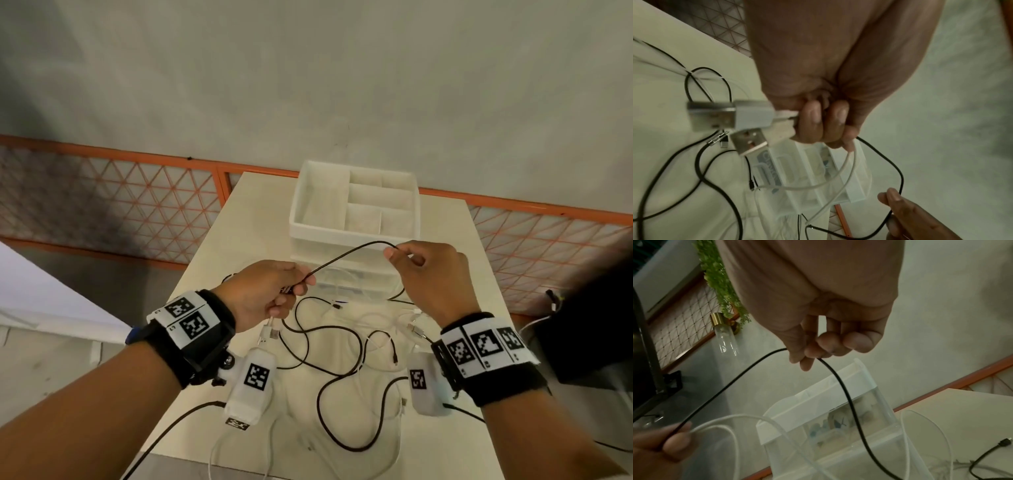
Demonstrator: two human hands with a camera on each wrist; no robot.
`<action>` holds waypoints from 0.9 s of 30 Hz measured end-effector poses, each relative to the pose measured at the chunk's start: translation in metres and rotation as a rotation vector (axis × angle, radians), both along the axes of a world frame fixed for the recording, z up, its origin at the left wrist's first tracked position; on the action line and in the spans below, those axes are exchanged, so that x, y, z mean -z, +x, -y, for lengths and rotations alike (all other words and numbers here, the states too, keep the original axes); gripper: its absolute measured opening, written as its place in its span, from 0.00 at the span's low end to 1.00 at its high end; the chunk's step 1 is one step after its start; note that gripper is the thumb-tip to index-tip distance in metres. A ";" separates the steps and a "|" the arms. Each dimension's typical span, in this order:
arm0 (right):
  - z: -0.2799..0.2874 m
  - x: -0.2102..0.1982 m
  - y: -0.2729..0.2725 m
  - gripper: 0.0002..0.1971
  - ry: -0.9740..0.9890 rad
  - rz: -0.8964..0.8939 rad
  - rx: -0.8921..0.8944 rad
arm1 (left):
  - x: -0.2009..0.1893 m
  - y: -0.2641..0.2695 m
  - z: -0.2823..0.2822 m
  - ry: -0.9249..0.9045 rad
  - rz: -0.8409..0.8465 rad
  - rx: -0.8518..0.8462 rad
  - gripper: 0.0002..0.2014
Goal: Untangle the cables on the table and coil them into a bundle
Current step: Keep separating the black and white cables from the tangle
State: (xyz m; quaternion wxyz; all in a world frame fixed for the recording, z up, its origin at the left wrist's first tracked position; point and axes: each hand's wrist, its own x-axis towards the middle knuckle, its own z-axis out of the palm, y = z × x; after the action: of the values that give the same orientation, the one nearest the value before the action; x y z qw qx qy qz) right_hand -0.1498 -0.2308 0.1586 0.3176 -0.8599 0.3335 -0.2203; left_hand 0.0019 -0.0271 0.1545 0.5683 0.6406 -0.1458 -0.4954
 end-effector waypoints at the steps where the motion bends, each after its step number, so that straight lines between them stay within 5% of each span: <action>1: 0.001 0.000 0.000 0.17 0.003 -0.010 -0.016 | 0.000 -0.001 0.000 -0.006 0.009 0.028 0.11; 8: 0.001 0.010 0.007 0.10 -0.029 -0.136 -0.140 | -0.009 -0.002 -0.004 0.015 0.199 0.184 0.08; 17: 0.020 0.033 -0.005 0.03 0.091 -0.340 0.018 | 0.009 0.013 -0.016 -0.014 0.281 0.045 0.06; 22: -0.023 0.007 0.007 0.28 0.248 -0.139 -0.342 | 0.007 0.003 -0.007 -0.042 0.317 0.108 0.04; 25: -0.057 0.013 0.025 0.10 0.149 -0.197 -0.505 | 0.000 -0.007 0.003 -0.059 0.492 0.196 0.10; 27: -0.052 0.029 0.027 0.09 0.166 -0.319 -0.448 | -0.006 -0.007 0.001 -0.083 0.543 0.178 0.17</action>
State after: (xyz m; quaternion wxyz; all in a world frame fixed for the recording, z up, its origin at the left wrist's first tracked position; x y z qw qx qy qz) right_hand -0.1225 -0.1789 0.1292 0.3711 -0.9070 0.1979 0.0214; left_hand -0.0050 -0.0286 0.1606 0.4884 0.7107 -0.3684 -0.3473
